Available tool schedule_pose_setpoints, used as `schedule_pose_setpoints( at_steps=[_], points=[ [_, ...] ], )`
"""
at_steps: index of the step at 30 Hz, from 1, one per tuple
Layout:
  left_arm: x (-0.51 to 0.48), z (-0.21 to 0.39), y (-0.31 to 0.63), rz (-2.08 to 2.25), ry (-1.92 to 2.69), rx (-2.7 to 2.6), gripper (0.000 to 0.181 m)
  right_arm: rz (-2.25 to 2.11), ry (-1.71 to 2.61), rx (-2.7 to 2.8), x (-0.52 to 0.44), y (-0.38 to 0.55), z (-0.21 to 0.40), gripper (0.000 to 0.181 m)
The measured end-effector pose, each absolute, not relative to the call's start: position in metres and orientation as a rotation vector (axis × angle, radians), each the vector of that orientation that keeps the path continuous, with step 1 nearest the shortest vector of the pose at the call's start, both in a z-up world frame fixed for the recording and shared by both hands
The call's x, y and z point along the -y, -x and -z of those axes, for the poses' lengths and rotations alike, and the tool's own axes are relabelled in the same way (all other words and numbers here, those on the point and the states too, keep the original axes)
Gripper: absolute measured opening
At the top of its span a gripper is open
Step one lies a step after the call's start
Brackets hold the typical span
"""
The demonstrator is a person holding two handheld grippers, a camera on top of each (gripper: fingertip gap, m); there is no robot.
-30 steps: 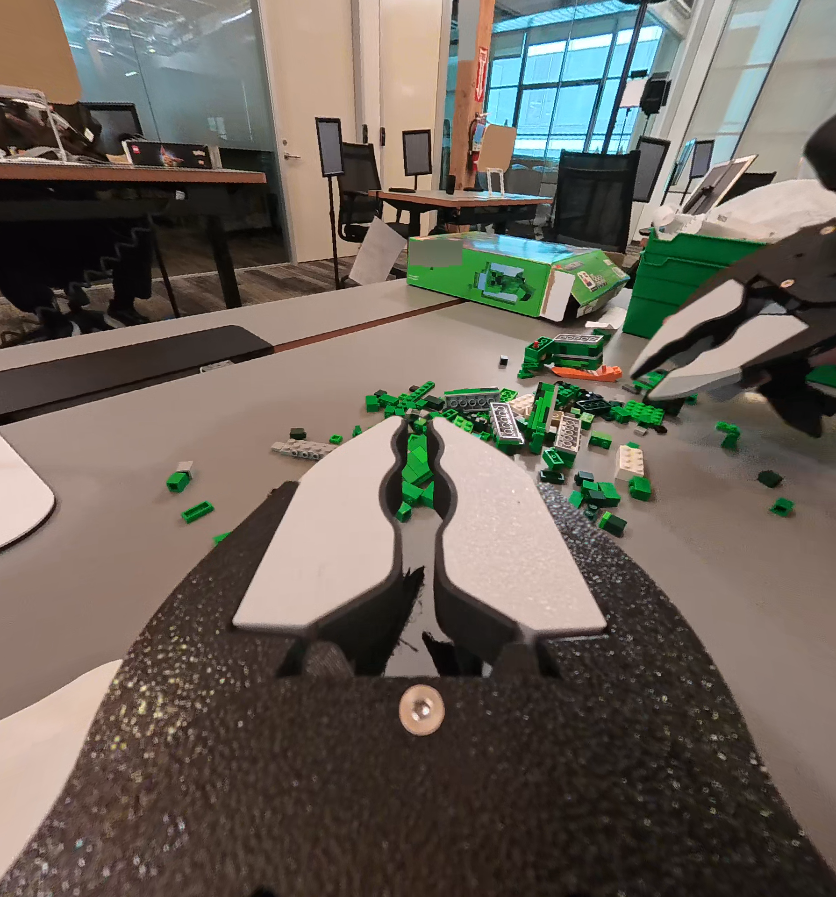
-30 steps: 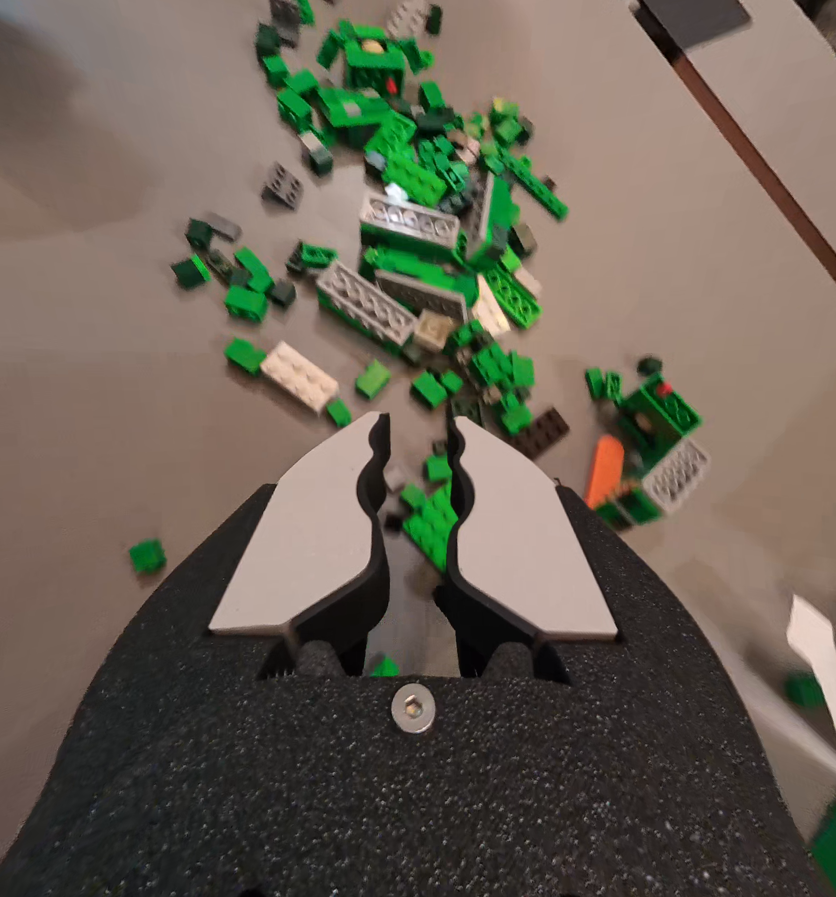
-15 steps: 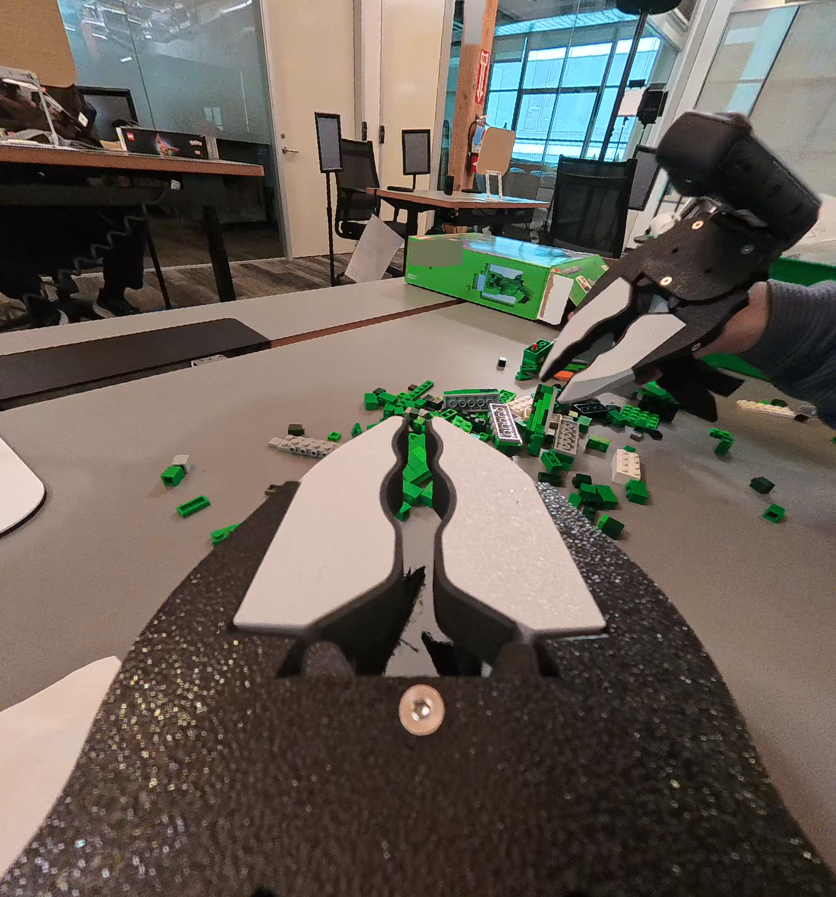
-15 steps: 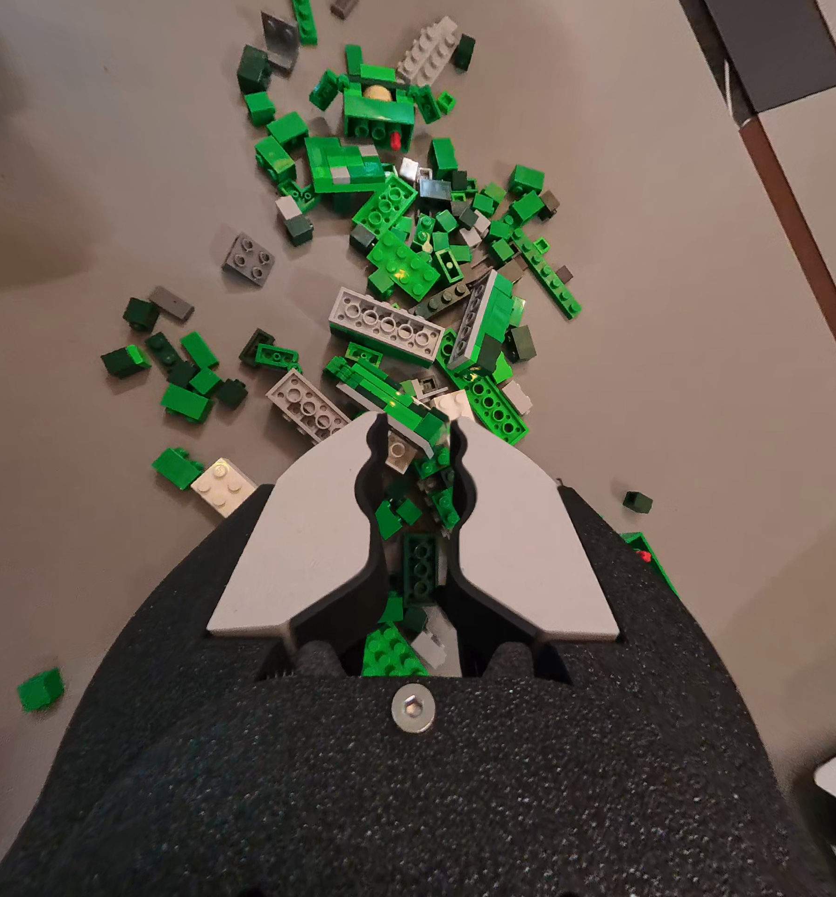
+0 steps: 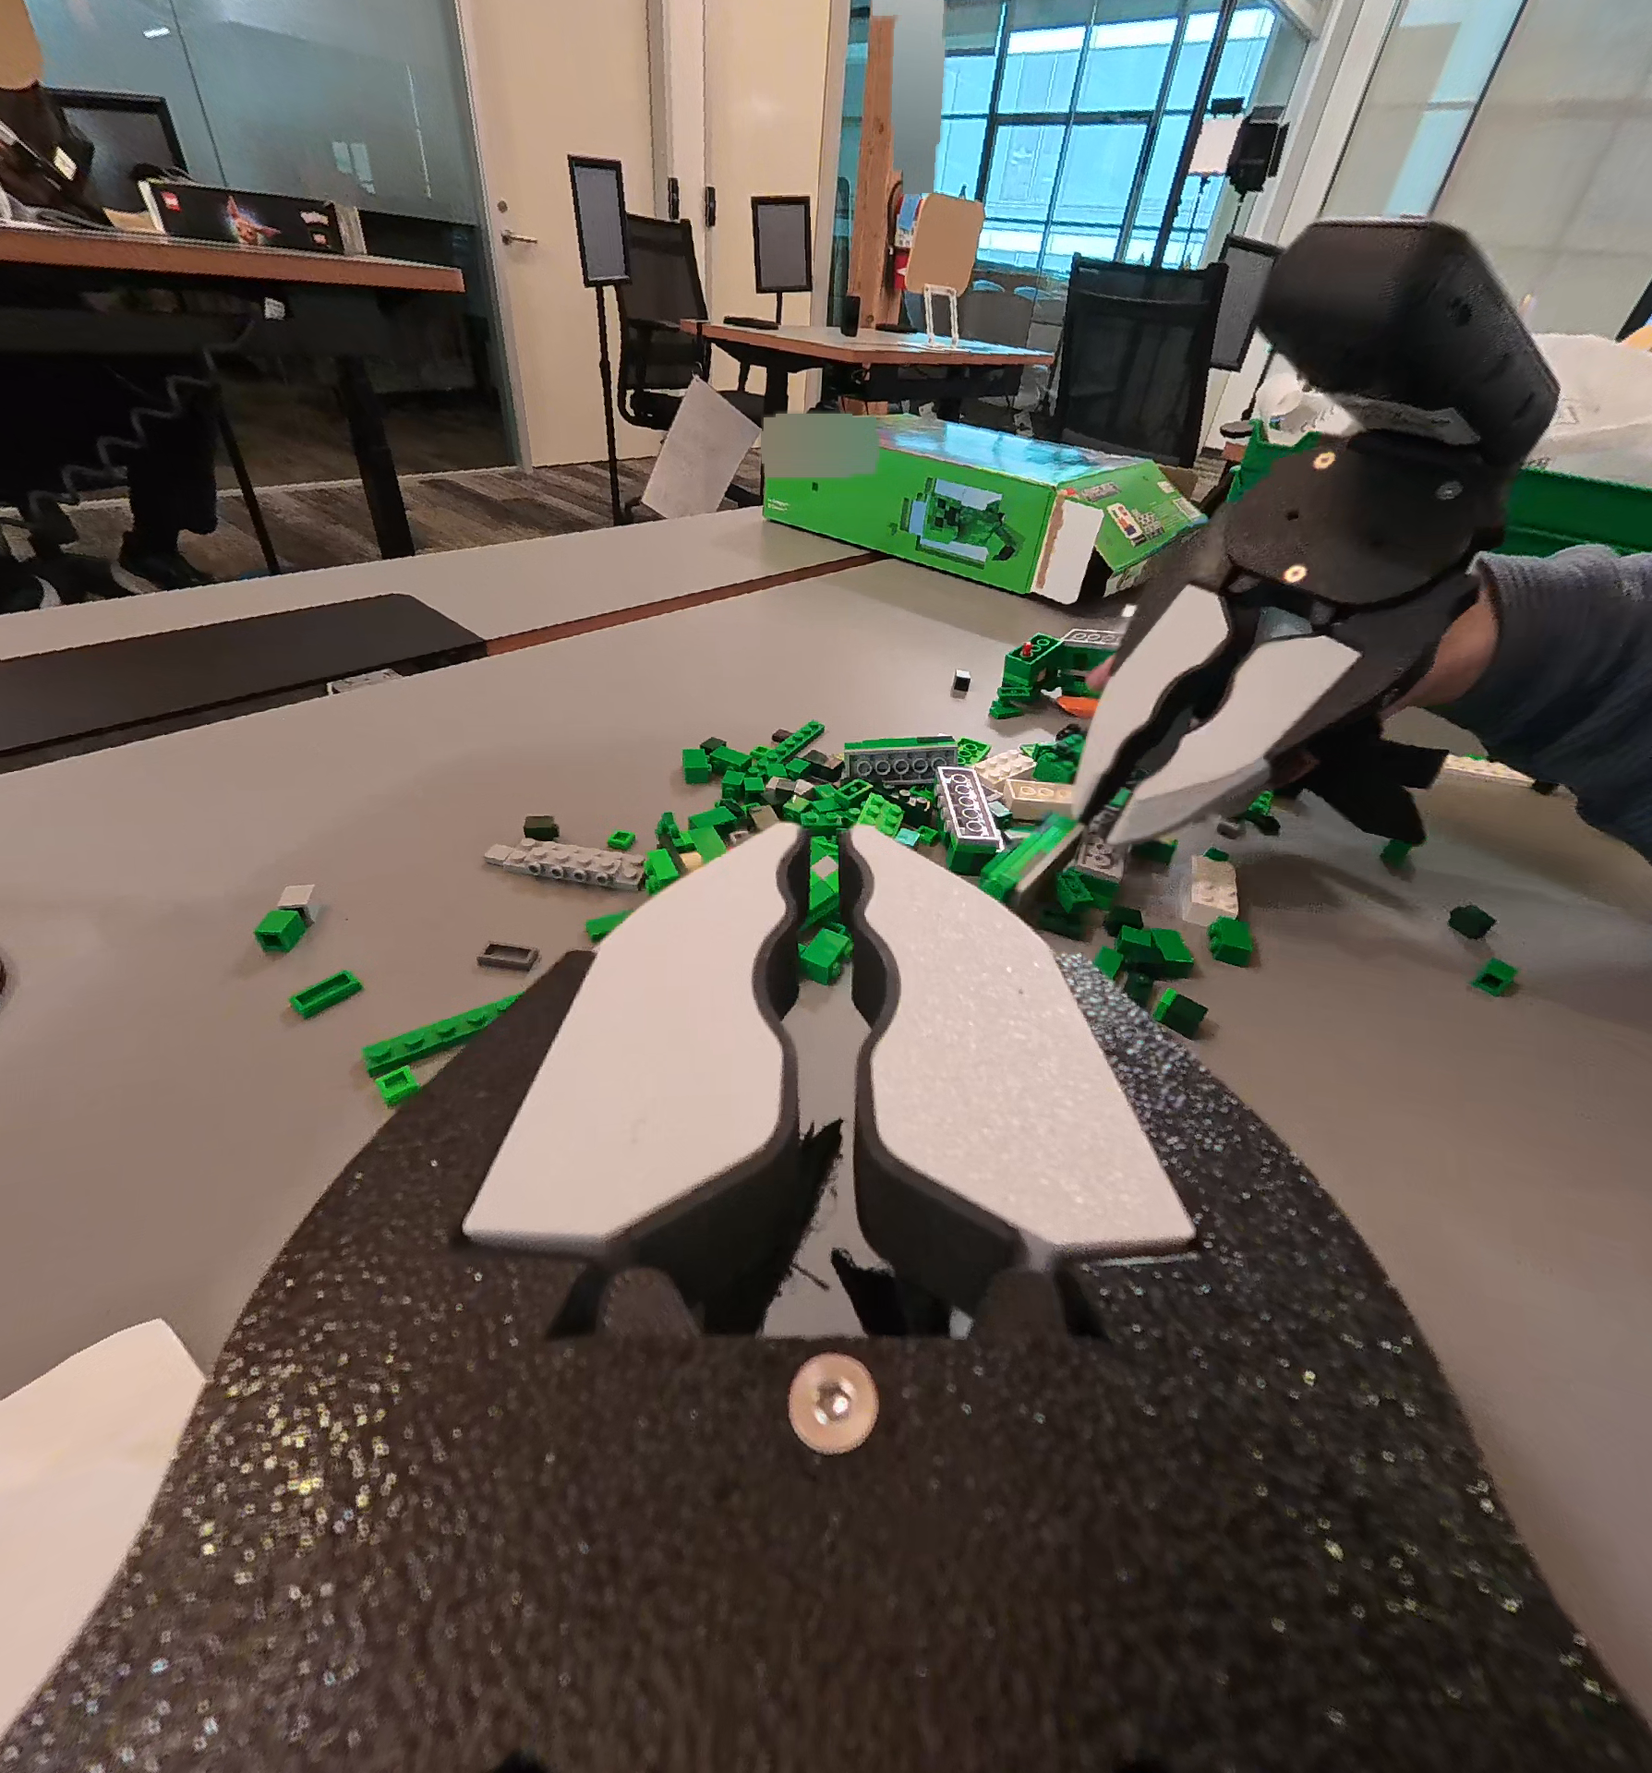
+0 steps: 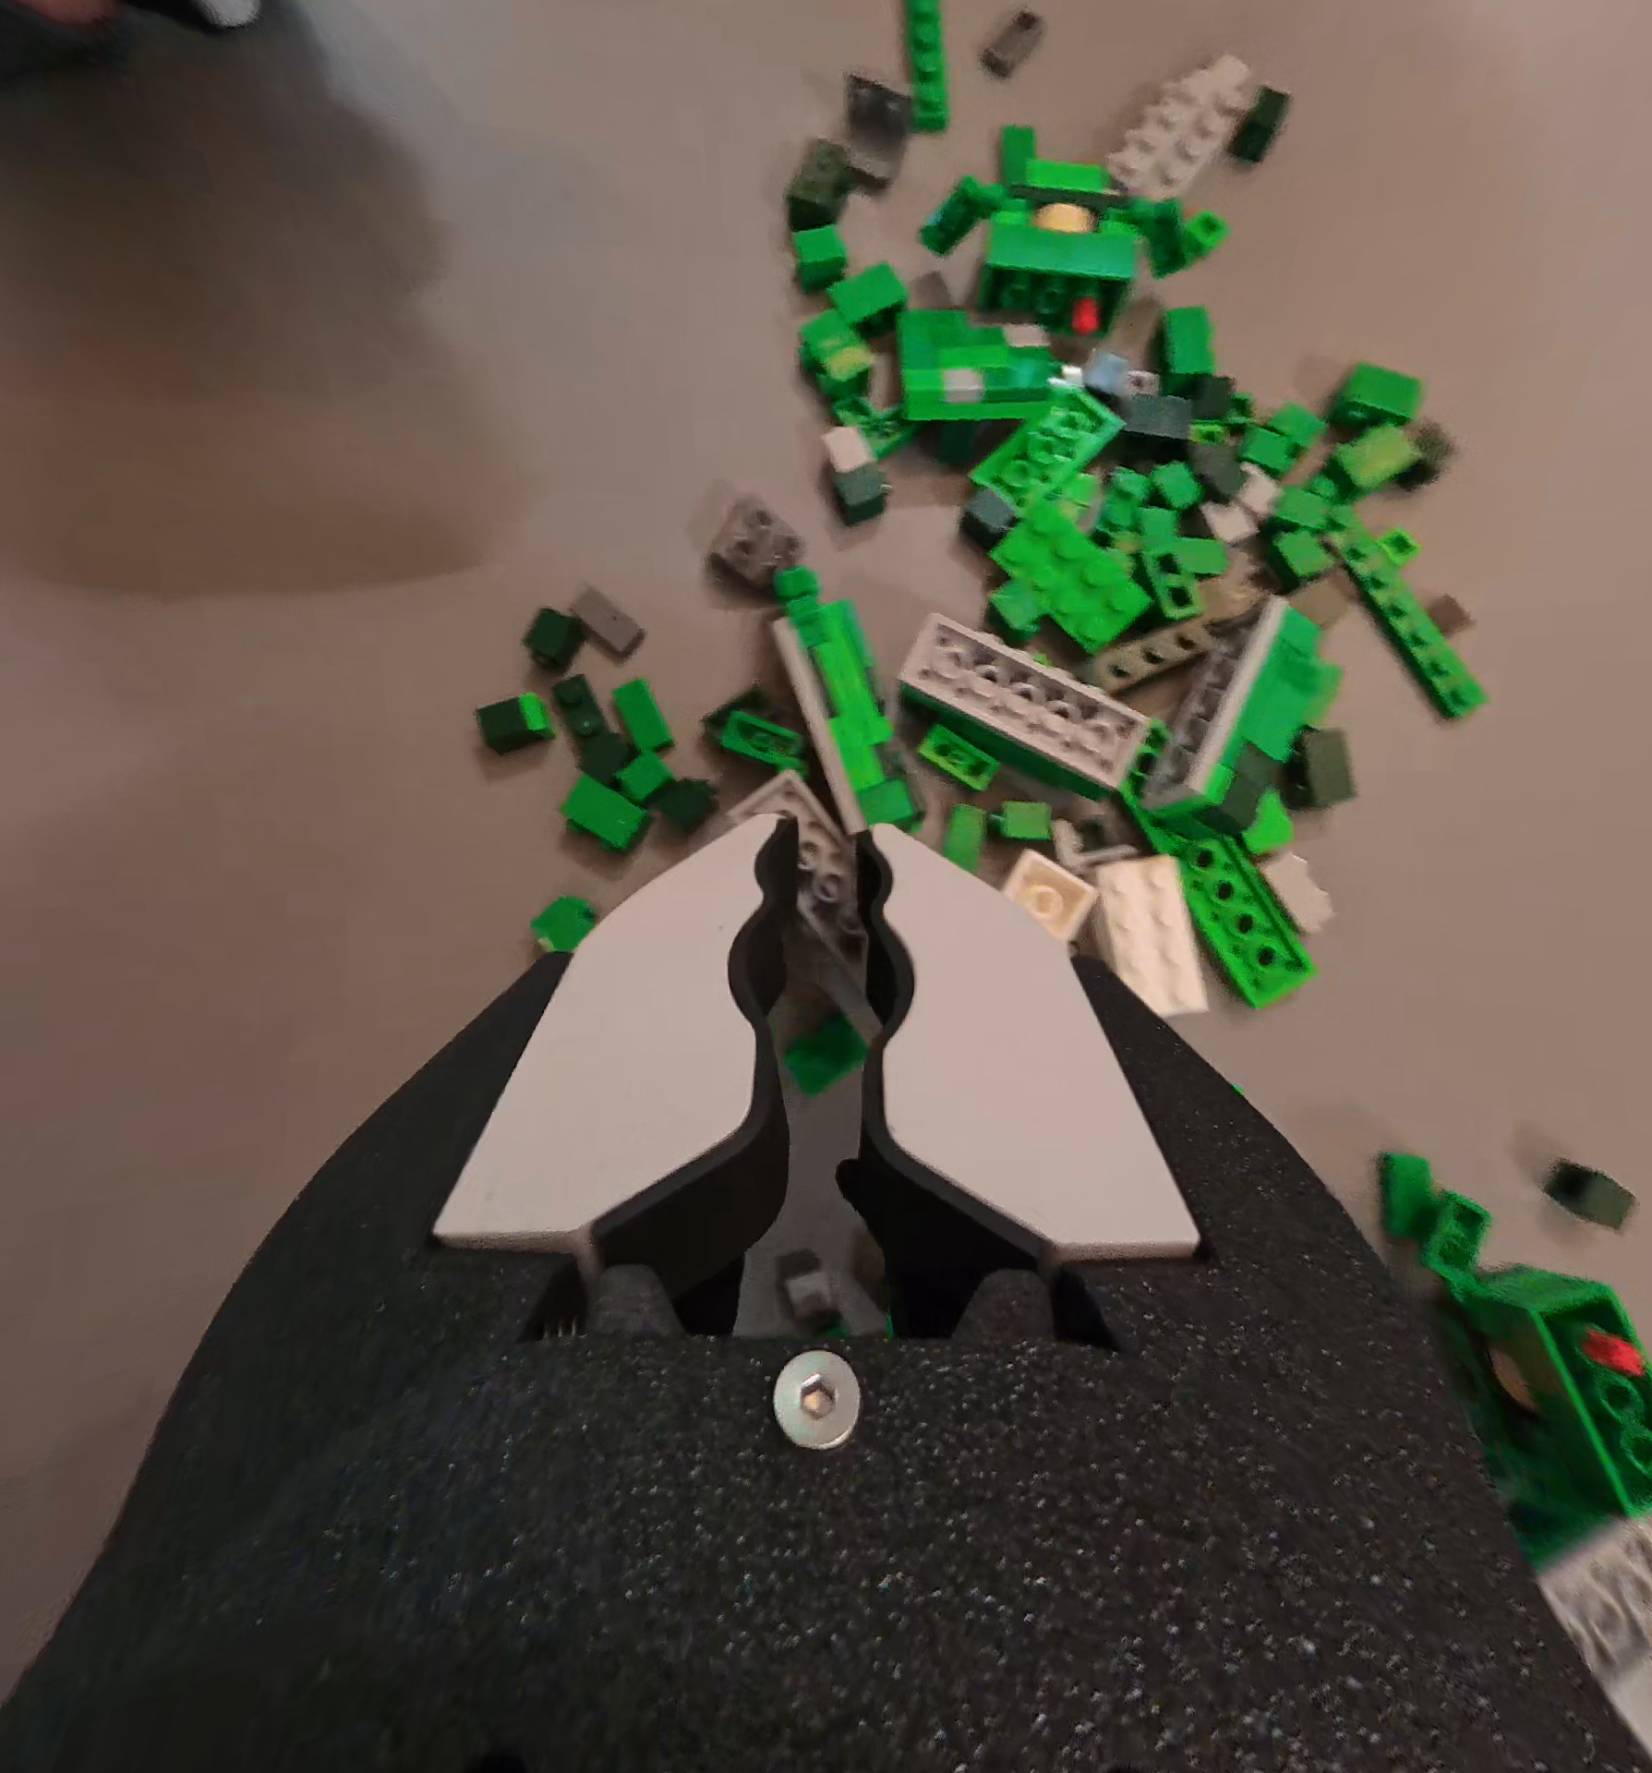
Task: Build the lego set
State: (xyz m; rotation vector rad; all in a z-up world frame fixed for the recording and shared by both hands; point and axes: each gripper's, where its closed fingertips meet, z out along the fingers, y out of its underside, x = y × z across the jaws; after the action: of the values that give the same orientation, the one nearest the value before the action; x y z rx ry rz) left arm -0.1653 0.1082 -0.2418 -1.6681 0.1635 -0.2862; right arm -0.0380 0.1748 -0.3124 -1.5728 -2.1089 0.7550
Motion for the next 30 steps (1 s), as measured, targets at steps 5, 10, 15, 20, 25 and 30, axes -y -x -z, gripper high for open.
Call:
schedule_pose_setpoints(
  at_steps=[5,10,15,20,25,30],
  points=[
    [-0.109,0.243,0.163,0.294,1.675,-0.173,0.005,-0.707,1.571,2.043,-0.189,0.026,0.299,0.013],
    [-0.109,0.243,0.162,0.292,1.675,-0.179,0.004,-0.433,1.676,1.659,-0.261,-0.024,0.267,0.028],
    [-0.109,0.244,0.162,0.298,1.679,-0.180,0.004,-0.306,1.847,1.427,-0.292,-0.108,0.261,0.029],
    [-0.109,0.245,0.160,0.307,1.685,-0.184,0.004,-0.578,1.808,1.522,-0.262,-0.132,0.279,0.053],
    [-0.110,0.245,0.159,0.306,1.690,-0.190,0.004,-0.529,1.786,1.704,-0.256,-0.133,0.304,0.048],
    [-0.110,0.246,0.158,0.307,1.696,-0.200,0.004,-0.487,1.782,1.830,-0.262,-0.125,0.313,0.047]
  ],
)
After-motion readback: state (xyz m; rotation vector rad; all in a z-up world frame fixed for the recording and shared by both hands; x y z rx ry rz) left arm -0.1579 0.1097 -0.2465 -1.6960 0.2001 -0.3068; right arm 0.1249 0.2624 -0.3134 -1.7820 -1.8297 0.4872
